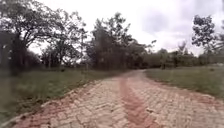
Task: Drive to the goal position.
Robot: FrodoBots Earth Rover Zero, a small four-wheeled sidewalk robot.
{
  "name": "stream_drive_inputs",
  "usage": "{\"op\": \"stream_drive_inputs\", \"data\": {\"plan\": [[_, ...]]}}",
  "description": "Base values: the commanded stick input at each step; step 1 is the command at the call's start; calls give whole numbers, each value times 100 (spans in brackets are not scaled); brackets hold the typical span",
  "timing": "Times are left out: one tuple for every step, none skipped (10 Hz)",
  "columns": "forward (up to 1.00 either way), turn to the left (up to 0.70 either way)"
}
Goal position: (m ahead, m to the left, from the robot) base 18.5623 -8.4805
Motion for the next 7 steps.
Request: {"op": "stream_drive_inputs", "data": {"plan": [[70,0],[70,0],[70,0],[70,0],[70,0],[70,0],[70,0]]}}
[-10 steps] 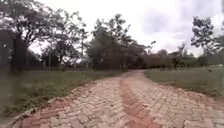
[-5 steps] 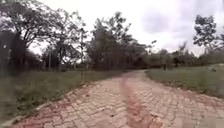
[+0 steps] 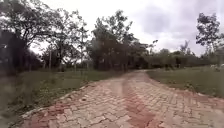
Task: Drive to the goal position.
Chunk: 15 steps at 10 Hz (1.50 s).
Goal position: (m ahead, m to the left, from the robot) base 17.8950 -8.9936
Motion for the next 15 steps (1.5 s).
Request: {"op": "stream_drive_inputs", "data": {"plan": [[70,0],[70,0],[70,0],[70,0],[70,0],[70,0],[70,0],[70,0],[70,0],[70,0],[70,-34],[70,-34],[70,-34],[70,-34],[70,-34]]}}
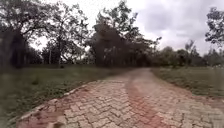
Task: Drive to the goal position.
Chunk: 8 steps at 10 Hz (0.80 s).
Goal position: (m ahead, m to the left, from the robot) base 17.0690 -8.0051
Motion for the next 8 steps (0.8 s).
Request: {"op": "stream_drive_inputs", "data": {"plan": [[70,-29],[70,-16],[70,1],[70,1],[70,1],[70,1],[70,1],[70,1]]}}
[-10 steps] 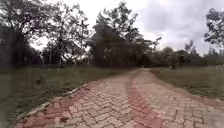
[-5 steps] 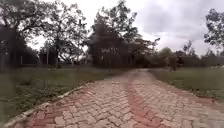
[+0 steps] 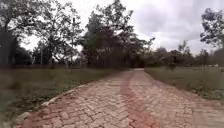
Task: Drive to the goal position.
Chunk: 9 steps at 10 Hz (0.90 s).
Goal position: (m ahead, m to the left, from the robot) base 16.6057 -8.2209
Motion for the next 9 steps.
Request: {"op": "stream_drive_inputs", "data": {"plan": [[70,1],[70,1],[70,1],[70,1],[70,1],[70,1],[70,1],[70,1],[70,1]]}}
